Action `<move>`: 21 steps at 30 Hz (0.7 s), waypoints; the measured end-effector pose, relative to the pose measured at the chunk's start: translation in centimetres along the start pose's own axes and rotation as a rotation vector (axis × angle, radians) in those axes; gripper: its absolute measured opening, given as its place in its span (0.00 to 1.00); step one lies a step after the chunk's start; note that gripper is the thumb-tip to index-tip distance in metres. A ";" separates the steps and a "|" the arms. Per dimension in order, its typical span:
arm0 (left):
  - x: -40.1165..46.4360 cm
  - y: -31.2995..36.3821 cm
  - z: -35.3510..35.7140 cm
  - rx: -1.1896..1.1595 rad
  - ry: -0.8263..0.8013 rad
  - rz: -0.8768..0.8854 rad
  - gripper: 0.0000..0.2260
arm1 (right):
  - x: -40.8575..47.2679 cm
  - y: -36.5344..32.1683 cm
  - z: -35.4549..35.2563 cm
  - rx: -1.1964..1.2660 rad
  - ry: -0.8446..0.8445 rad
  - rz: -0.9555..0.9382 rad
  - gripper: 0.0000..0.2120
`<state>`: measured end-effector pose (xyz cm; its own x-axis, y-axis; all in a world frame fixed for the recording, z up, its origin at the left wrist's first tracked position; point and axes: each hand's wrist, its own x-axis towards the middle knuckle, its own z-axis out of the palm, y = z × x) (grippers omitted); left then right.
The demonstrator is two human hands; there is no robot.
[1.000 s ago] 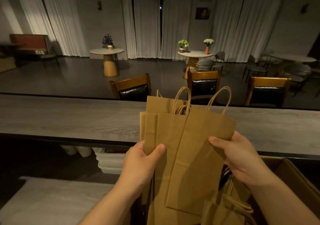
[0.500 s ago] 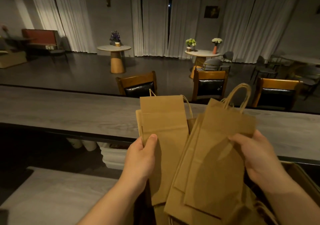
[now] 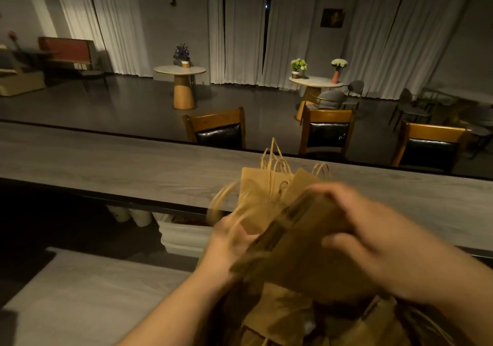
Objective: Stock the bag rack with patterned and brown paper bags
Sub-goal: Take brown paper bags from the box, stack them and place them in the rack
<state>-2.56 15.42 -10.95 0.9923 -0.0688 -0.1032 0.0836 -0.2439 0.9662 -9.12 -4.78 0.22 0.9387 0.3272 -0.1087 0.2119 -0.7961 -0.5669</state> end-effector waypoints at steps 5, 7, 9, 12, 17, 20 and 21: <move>-0.4 -0.6 -0.2 0.012 -0.109 0.100 0.06 | 2.5 -2.5 5.4 -0.857 -0.008 -0.556 0.11; -0.5 -0.8 -0.3 -0.048 -0.105 0.077 0.16 | 3.2 -0.8 7.0 -0.900 0.038 -0.634 0.09; -0.2 -0.9 -0.4 -0.058 -0.075 0.064 0.22 | 3.7 0.6 7.8 -0.864 0.052 -0.610 0.07; -0.3 -0.7 -0.2 -0.071 -0.043 0.070 0.24 | 3.9 1.8 8.2 -0.854 0.066 -0.557 0.08; -0.6 -0.1 -0.2 -0.092 -0.131 0.079 0.09 | 3.6 3.3 8.0 -0.886 0.117 -0.492 0.13; -0.8 -0.2 -0.2 -0.106 -0.143 0.105 0.07 | 3.2 3.4 8.0 -0.861 0.097 -0.370 0.16; -0.8 -0.4 -0.2 -0.100 -0.127 0.111 0.08 | 3.0 3.6 7.9 -0.836 0.066 -0.348 0.16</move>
<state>-3.33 15.77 -11.19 0.9768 -0.2132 -0.0174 -0.0110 -0.1312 0.9913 -7.68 -2.61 -8.60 0.7929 0.6090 0.0193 0.5905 -0.7760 0.2217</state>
